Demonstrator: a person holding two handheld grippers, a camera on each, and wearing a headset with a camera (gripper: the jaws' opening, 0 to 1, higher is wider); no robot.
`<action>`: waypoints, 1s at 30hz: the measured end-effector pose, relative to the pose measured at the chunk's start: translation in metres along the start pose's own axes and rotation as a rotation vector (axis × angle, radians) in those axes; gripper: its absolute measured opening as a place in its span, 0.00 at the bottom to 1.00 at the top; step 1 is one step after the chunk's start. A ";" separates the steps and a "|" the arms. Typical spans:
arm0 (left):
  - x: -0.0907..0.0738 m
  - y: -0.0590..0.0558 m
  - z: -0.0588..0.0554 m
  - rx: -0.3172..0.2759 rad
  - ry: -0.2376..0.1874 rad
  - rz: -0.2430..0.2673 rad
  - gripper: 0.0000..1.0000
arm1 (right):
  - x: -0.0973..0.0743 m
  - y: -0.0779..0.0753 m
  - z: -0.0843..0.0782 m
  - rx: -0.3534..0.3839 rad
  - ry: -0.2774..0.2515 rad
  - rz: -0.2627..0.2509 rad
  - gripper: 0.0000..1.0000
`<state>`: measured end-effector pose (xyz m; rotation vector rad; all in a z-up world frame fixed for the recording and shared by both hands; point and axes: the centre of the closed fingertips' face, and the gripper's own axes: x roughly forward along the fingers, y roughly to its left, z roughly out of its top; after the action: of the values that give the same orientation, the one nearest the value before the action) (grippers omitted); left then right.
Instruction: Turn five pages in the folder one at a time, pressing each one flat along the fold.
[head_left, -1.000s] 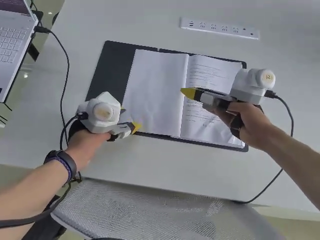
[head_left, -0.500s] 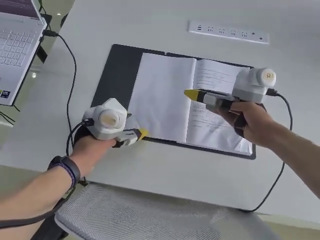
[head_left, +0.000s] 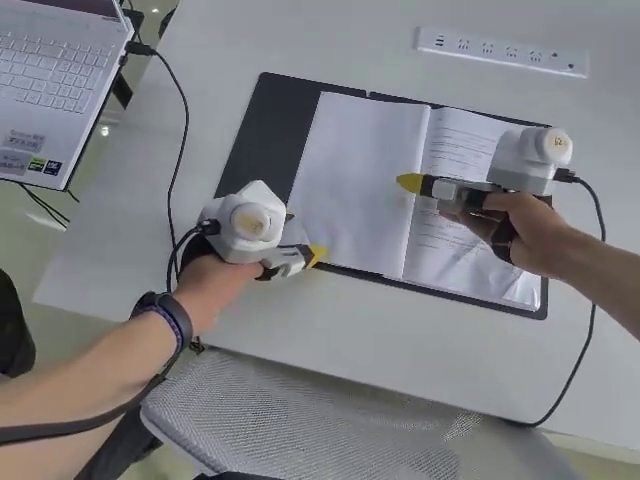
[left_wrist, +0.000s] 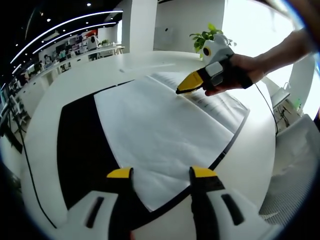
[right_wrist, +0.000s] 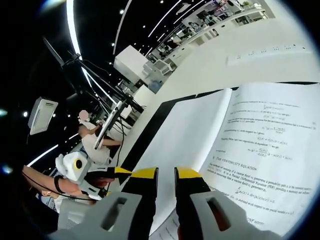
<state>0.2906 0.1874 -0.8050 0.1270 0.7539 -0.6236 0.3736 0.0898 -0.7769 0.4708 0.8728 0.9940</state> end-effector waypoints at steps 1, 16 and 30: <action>0.000 0.000 0.000 -0.001 0.000 0.001 0.44 | 0.001 -0.001 -0.001 0.001 0.000 0.000 0.10; -0.002 -0.002 0.003 -0.001 0.000 0.002 0.44 | 0.002 -0.013 -0.003 0.032 -0.017 0.014 0.00; 0.000 0.000 0.002 -0.018 -0.001 0.004 0.43 | 0.009 -0.043 0.029 0.137 -0.096 0.044 0.00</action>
<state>0.2924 0.1870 -0.8036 0.1119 0.7575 -0.6129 0.4214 0.0775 -0.7936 0.6514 0.8497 0.9475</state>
